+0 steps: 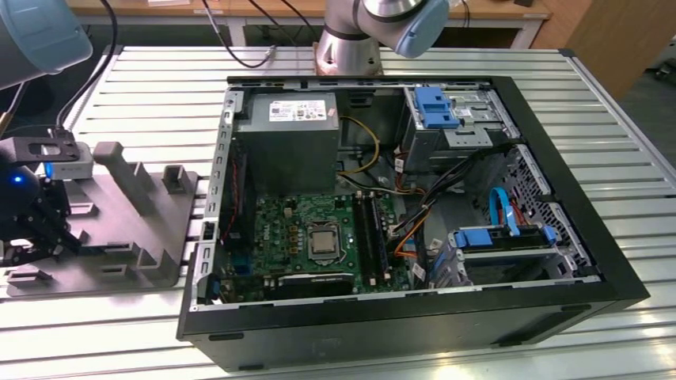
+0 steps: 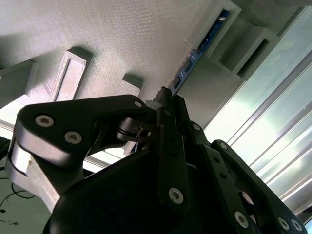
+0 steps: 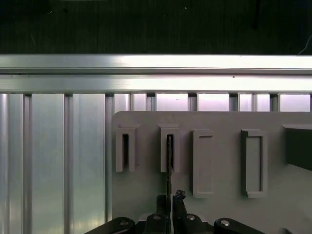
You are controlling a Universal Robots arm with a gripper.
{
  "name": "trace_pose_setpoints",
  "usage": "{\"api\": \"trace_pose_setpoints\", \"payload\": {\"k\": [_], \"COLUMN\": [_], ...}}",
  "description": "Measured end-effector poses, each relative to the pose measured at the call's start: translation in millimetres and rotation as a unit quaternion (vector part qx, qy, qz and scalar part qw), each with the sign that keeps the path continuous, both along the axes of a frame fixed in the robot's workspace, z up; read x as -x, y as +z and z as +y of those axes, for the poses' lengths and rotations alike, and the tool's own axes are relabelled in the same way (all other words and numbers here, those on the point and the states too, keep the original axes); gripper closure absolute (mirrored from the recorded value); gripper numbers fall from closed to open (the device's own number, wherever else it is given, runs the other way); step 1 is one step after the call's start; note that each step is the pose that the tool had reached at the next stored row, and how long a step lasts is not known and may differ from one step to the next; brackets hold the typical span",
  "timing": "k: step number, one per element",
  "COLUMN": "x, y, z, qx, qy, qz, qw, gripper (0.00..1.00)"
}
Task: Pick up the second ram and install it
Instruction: 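Pick up the second ram and move it above second insertion slot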
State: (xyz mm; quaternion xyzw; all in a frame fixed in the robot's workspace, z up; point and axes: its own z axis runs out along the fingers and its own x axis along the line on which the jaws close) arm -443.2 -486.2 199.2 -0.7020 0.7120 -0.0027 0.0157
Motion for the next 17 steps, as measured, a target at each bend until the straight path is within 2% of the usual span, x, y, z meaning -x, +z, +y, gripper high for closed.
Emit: {"api": "trace_pose_setpoints", "payload": {"k": [17], "x": [-1.7], "y": [-0.1], "z": [0.0], "qx": [-0.0020], "qy": [0.000], "qz": [0.0000], "qw": [1.0000], "gripper": [0.81]}}
